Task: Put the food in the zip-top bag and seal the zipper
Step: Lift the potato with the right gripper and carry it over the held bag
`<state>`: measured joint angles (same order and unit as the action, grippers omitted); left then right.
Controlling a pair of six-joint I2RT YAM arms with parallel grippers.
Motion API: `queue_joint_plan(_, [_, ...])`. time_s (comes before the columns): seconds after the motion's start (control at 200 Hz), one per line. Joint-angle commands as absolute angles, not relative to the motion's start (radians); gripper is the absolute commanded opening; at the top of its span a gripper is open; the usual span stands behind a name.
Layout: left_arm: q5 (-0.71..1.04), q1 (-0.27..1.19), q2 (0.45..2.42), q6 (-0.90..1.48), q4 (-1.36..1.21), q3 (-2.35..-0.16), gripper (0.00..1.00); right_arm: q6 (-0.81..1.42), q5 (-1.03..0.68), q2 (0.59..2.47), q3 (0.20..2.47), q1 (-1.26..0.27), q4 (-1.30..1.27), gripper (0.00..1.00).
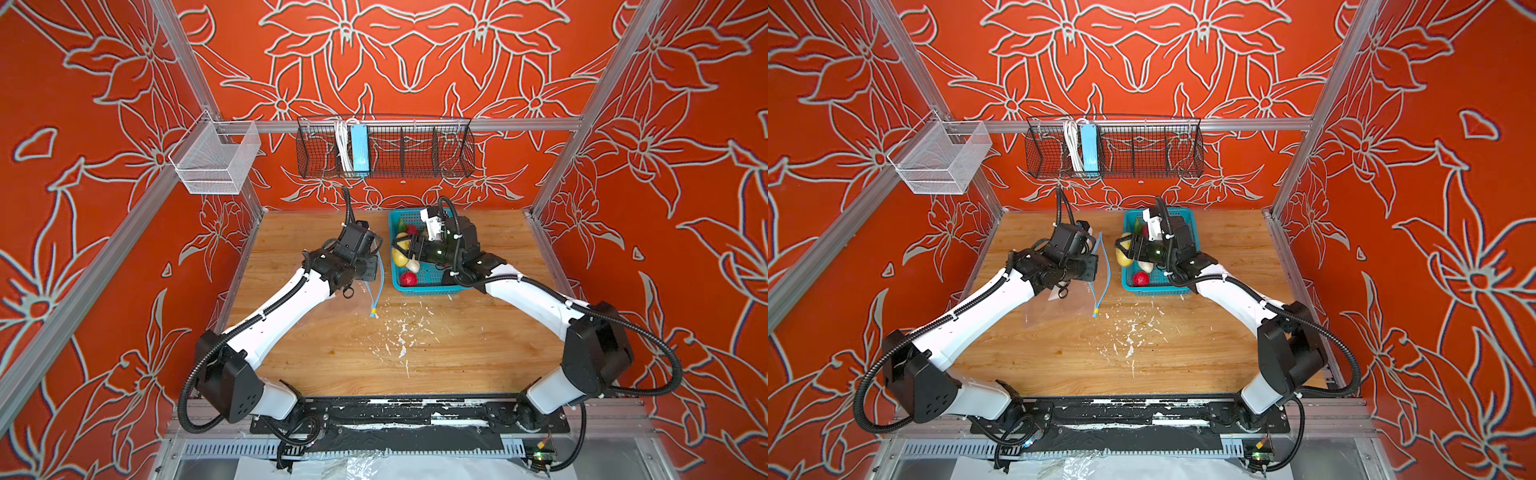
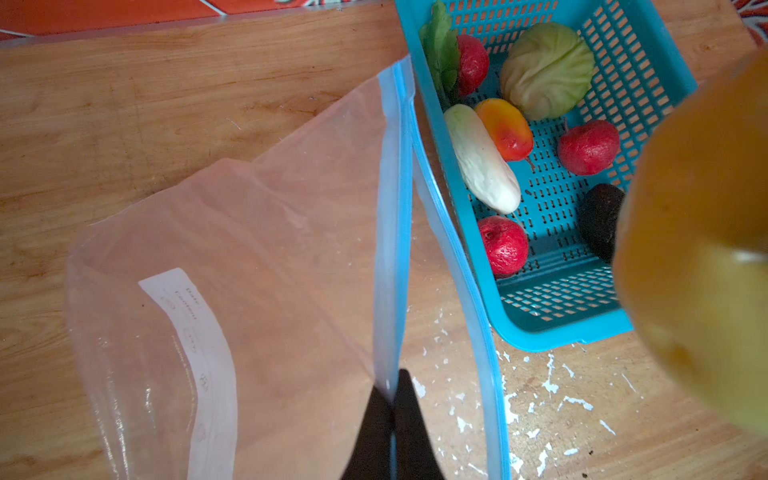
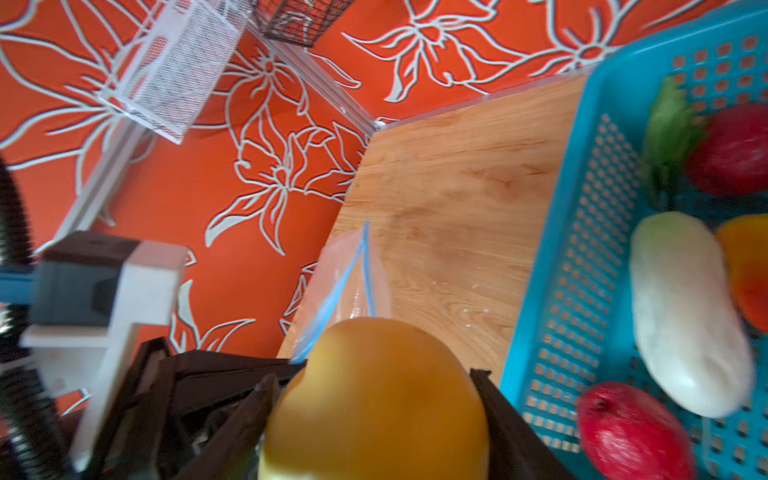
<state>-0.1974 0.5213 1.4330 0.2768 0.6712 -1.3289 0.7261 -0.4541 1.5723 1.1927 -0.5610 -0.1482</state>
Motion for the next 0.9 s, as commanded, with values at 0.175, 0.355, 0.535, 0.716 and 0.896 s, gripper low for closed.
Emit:
queue_joint_plan(0.175, [-0.183, 0.509, 1.399, 0.291, 0.673, -1.33, 0.0, 0.795, -0.451, 1.564, 1.17, -0.626, -0.267, 0.44])
queue_joint_plan(0.355, [-0.178, 0.503, 1.396, 0.295, 0.669, -1.325, 0.0, 0.797, -0.444, 1.594, 1.173, -0.657, -0.285, 0.43])
queue_joint_plan(0.535, [-0.176, 0.499, 1.39, 0.301, 0.664, -1.319, 0.0, 0.832, -0.446, 1.62, 1.163, -0.669, -0.307, 0.42])
queue_joint_plan(0.716, [-0.166, 0.489, 1.383, 0.303, 0.658, -1.316, 0.0, 0.853, -0.434, 1.64, 1.158, -0.677, -0.304, 0.41])
queue_joint_plan(0.896, [-0.125, 0.473, 1.355, 0.304, 0.615, -1.286, 0.0, 0.865, -0.418, 1.648, 1.158, -0.681, -0.27, 0.41])
